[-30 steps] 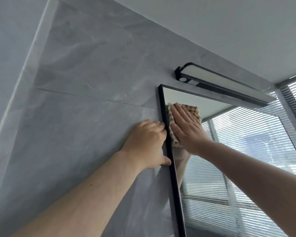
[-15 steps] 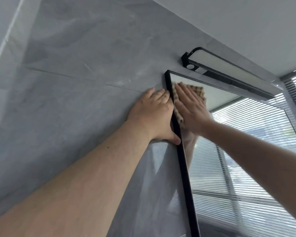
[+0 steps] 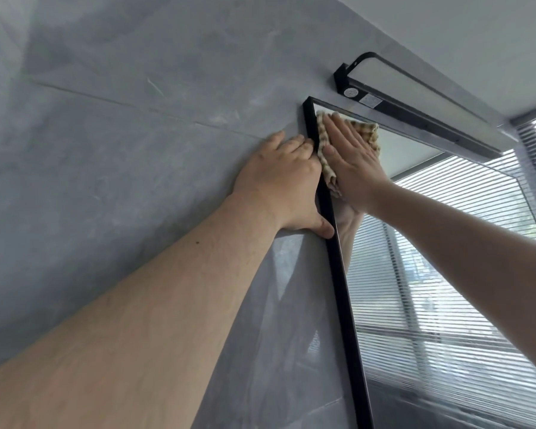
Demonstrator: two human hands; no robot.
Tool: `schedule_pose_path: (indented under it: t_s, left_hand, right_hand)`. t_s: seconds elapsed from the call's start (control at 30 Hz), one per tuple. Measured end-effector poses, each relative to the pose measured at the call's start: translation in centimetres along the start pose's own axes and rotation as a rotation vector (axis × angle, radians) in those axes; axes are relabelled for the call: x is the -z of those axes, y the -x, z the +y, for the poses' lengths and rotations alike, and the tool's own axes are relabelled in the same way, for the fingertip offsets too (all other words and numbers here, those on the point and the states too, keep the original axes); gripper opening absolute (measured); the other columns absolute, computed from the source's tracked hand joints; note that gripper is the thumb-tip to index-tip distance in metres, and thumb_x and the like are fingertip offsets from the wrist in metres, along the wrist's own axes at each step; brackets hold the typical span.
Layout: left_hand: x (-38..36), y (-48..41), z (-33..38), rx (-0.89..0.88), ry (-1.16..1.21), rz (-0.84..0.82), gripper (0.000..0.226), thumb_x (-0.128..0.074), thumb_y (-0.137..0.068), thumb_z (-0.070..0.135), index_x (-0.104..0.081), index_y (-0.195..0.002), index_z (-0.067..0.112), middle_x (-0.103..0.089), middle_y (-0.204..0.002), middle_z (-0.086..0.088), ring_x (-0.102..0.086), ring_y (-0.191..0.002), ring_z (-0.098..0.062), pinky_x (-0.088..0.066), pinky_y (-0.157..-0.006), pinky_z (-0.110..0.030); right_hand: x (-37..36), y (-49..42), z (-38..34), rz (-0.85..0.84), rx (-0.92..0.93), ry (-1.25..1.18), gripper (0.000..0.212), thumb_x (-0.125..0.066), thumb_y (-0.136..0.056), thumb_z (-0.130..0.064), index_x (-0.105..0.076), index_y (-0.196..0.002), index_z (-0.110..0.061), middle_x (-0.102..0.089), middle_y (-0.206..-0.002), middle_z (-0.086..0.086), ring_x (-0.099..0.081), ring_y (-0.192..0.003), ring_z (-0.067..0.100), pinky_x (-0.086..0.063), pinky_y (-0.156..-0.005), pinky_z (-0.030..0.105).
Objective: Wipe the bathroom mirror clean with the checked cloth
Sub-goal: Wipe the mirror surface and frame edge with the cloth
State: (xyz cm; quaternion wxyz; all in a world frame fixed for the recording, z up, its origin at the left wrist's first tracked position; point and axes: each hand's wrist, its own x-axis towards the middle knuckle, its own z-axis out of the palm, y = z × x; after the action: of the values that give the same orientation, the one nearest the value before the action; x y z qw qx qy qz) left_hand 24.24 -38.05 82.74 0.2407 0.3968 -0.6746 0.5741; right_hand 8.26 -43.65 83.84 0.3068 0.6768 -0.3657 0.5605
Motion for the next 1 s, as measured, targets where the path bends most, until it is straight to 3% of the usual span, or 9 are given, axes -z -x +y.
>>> schedule_pose_path:
  t_s: [0.17,0.27,0.4,0.57,0.67,0.77,1.0]
  left_hand:
    - [0.0,-0.1,0.0,0.001,0.017,-0.016,0.134,-0.06,-0.058,0.09,-0.023,-0.155,0.007,-0.019,-0.165,-0.009,-0.014,-0.153,-0.021,-0.004,-0.125,-0.042]
    - [-0.1,-0.2,-0.1,-0.003,0.012,-0.025,0.135,-0.059,-0.057,0.091,-0.023,-0.155,0.006,-0.019,-0.165,-0.009,-0.014,-0.153,-0.021,-0.004,-0.125,-0.043]
    - [-0.2,-0.2,0.0,0.004,0.015,-0.011,0.136,-0.059,-0.055,0.092,-0.025,-0.155,0.007,-0.021,-0.165,-0.008,-0.015,-0.153,-0.021,-0.005,-0.125,-0.043]
    - [-0.1,-0.1,0.0,0.002,0.028,-0.001,0.135,-0.059,-0.056,0.091,-0.023,-0.156,0.008,-0.02,-0.165,-0.008,-0.014,-0.153,-0.02,-0.005,-0.125,-0.042]
    - [-0.1,0.1,0.0,-0.002,0.027,0.014,0.134,-0.059,-0.059,0.091,-0.022,-0.156,0.007,-0.02,-0.165,-0.008,-0.013,-0.153,-0.02,-0.004,-0.125,-0.042]
    - [0.0,0.2,0.0,-0.001,0.029,0.026,0.131,-0.059,-0.061,0.09,-0.023,-0.156,0.007,-0.021,-0.165,-0.008,-0.014,-0.153,-0.02,-0.002,-0.125,-0.042]
    - [0.1,0.2,0.0,-0.01,0.027,0.042,0.127,-0.06,-0.061,0.089,-0.03,-0.154,0.009,-0.028,-0.163,-0.008,-0.018,-0.152,-0.021,-0.005,-0.125,-0.043]
  right_hand:
    - [-0.5,5.9,0.9,-0.061,-0.004,0.009,0.059,-0.01,-0.097,-0.059,0.002,-0.153,-0.044,0.008,-0.162,-0.021,0.013,-0.149,-0.001,0.011,-0.114,0.02]
    - [-0.9,10.5,1.4,-0.129,0.006,0.021,0.057,-0.005,-0.093,-0.063,0.01,-0.146,-0.052,0.015,-0.16,-0.025,0.019,-0.146,-0.005,0.01,-0.119,0.026]
    - [-0.8,13.5,1.9,-0.201,0.053,0.038,0.059,-0.008,-0.094,-0.061,0.012,-0.147,-0.049,0.016,-0.16,-0.025,0.02,-0.147,-0.004,0.008,-0.123,0.033]
    - [-0.5,8.6,1.4,-0.132,0.001,0.041,0.06,-0.004,-0.091,-0.064,0.01,-0.146,-0.049,0.017,-0.157,-0.027,0.02,-0.146,-0.005,0.012,-0.119,0.025]
    - [-0.2,4.0,0.9,-0.066,-0.058,0.039,0.056,-0.012,-0.101,-0.055,0.003,-0.154,-0.043,0.01,-0.162,-0.02,0.014,-0.148,-0.001,0.012,-0.114,0.02]
    - [0.1,0.8,0.6,-0.042,-0.111,0.018,0.053,-0.017,-0.107,-0.046,0.0,-0.157,-0.038,0.007,-0.165,-0.016,0.011,-0.148,-0.001,0.011,-0.113,0.021]
    - [0.3,-0.1,0.7,-0.048,-0.122,0.038,0.053,-0.015,-0.108,-0.044,0.001,-0.157,-0.035,0.008,-0.165,-0.012,0.011,-0.15,0.003,0.009,-0.118,0.026]
